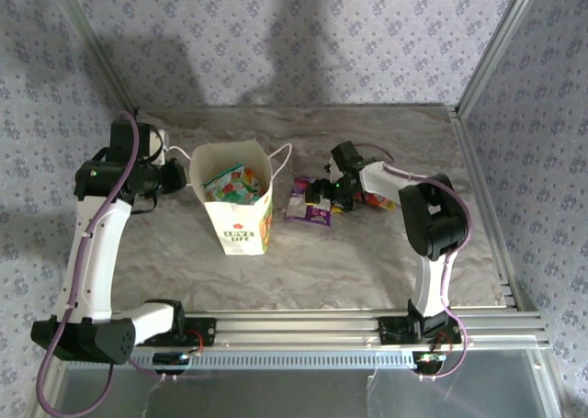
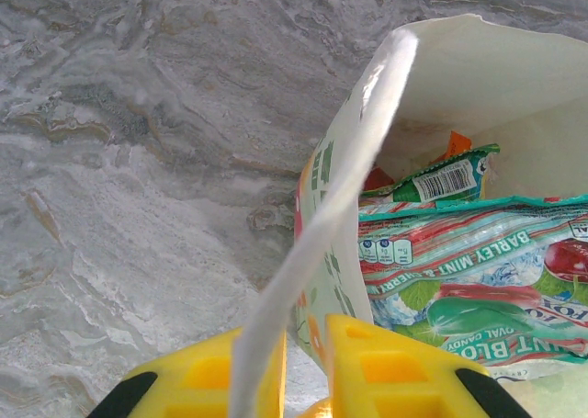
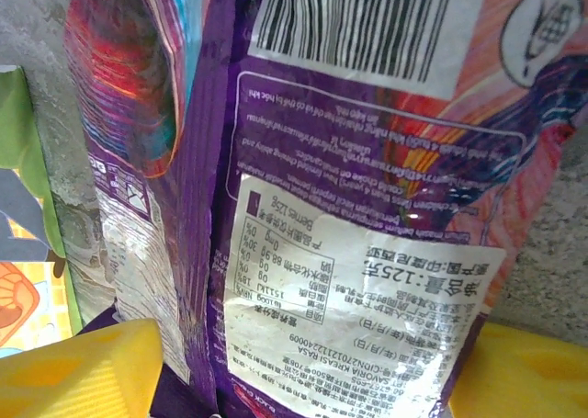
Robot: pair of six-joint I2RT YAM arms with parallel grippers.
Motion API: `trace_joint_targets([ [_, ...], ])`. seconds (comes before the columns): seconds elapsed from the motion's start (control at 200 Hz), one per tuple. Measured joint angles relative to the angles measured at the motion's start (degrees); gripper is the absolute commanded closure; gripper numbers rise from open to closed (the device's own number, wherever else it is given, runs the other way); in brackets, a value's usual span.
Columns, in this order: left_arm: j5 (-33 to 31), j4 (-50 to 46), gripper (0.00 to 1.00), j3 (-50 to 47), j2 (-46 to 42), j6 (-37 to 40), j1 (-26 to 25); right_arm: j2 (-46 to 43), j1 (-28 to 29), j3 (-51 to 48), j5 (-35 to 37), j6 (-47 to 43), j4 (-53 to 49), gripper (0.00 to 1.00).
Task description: Place the snacks into the paper bag
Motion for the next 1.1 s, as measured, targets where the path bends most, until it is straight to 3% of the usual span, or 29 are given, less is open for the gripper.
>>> trace_joint_targets([
  [0.27,0.0,-1.1,0.82,0.0,-1.1,0.0,0.0,1.3,1.9,2.1,3.6,-0.5,-1.8,0.44],
  [0.485,0.0,-1.5,0.81,0.0,-1.9,0.0,0.0,1.6,3.8,2.7,4.6,-0.9,-1.9,0.54],
  [0.66,0.1,-2.5,0.82,0.0,-1.9,0.8,0.0,1.6,3.9,2.8,4.8,-1.4,-1.8,0.69],
  [1.099,0.9,-2.6,0.81,0.0,-1.9,1.5,0.0,1.6,4.0,4.8,4.6,-2.2,-3.2,0.84],
])
